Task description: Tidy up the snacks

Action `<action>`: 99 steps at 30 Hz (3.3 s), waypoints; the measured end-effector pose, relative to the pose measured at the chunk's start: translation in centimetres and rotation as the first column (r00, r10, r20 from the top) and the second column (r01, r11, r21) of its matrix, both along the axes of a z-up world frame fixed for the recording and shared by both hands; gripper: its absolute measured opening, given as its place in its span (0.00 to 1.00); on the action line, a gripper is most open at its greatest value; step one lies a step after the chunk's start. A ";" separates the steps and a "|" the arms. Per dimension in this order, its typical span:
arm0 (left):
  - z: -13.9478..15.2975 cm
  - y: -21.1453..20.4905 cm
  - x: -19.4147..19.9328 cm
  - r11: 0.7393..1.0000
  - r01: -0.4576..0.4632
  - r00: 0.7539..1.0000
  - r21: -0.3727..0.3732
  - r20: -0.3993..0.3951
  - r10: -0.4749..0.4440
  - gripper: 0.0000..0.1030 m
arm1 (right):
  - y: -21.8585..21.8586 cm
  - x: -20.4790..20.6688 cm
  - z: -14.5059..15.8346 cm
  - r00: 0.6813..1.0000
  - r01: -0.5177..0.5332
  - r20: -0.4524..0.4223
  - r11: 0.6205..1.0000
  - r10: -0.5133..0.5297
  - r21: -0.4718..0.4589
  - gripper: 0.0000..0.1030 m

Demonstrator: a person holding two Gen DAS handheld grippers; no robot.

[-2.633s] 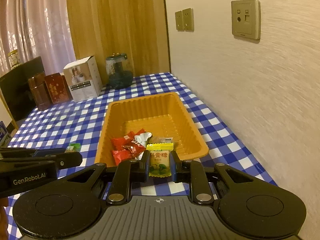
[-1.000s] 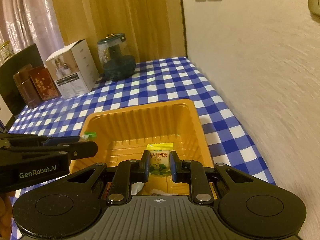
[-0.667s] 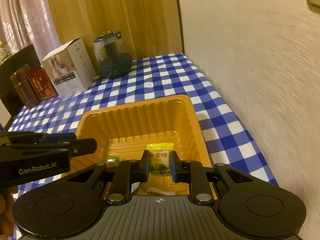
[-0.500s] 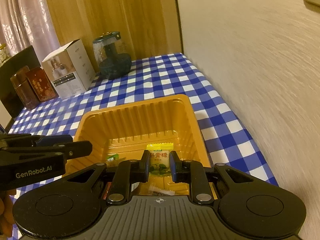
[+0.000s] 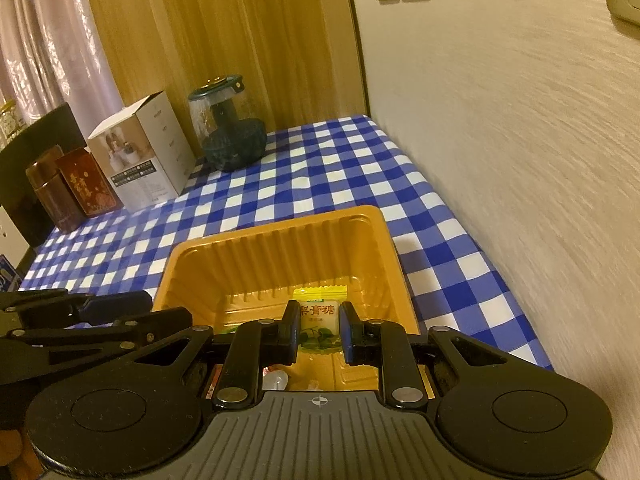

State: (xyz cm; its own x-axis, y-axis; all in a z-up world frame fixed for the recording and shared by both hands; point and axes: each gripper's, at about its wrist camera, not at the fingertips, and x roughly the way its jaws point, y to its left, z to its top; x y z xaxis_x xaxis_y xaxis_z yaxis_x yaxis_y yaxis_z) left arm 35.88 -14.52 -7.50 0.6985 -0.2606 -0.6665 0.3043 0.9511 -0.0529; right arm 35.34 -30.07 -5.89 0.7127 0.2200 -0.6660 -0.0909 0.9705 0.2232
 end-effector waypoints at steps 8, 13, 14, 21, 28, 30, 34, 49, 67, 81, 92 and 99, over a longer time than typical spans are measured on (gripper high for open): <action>-0.2 0.6 0.0 1.000 -0.017 1.000 0.011 0.010 0.017 0.46 | -0.5 0.8 -0.3 1.000 0.001 0.029 0.995 -0.004 0.100 0.24; -0.5 1.4 -0.4 0.999 -0.033 0.999 0.011 0.010 0.033 0.52 | -1.1 0.5 -0.1 0.999 0.023 0.042 0.993 -0.028 0.112 0.36; -0.5 1.5 -0.4 0.999 -0.036 0.999 0.013 0.010 0.035 0.54 | -1.3 0.4 0.0 0.999 0.030 0.040 0.993 -0.035 0.117 0.36; -0.3 1.8 -1.6 0.999 -0.046 0.999 0.005 0.008 0.046 0.66 | -1.6 -1.0 0.6 0.998 0.044 0.035 0.994 -0.048 0.100 0.46; 0.7 2.0 -3.5 0.998 -0.060 0.998 0.008 0.020 0.060 0.82 | -1.8 -3.1 1.3 0.998 0.052 0.030 0.996 -0.055 0.070 0.54; 1.0 2.1 -4.2 0.998 -0.062 0.998 0.011 0.026 0.062 0.86 | -1.8 -3.8 1.6 0.998 0.052 0.026 0.997 -0.054 0.058 0.56; 1.7 2.3 -5.6 0.997 -0.076 0.997 0.007 0.036 0.075 0.94 | -1.8 -5.2 2.3 0.998 0.055 0.021 0.998 -0.055 0.038 0.60; 4.2 4.1 -12.9 0.986 -0.161 0.984 -0.042 0.065 0.163 1.00 | -1.5 -11.3 5.7 0.999 0.035 0.025 0.999 -0.036 0.009 0.77; 6.9 6.3 -22.5 0.970 -0.243 0.969 -0.030 0.042 0.244 1.00 | 0.7 -21.2 7.8 1.000 0.012 0.019 0.999 -0.011 -0.051 0.79; 7.3 7.3 -27.6 0.958 -0.285 0.958 -0.015 0.023 0.285 1.00 | 2.6 -26.6 8.6 1.000 0.000 0.010 0.997 0.000 -0.075 0.79; 7.2 7.6 -29.8 0.957 -0.291 0.956 -0.006 0.020 0.291 1.00 | 3.8 -29.2 8.4 1.000 -0.022 0.013 0.993 0.023 -0.117 0.79; 7.4 7.8 -30.2 0.954 -0.300 0.954 -0.006 0.020 0.300 1.00 | 4.1 -29.7 8.7 0.999 -0.035 0.020 0.993 0.037 -0.117 0.79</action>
State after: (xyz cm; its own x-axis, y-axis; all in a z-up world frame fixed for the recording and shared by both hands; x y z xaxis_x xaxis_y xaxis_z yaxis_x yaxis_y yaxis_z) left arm 5.69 -6.71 -0.09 0.7581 -0.0386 -0.6510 0.0057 0.9986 -0.0526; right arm 5.66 -25.97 2.77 0.7209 0.1678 -0.6724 -0.1301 0.9858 0.1066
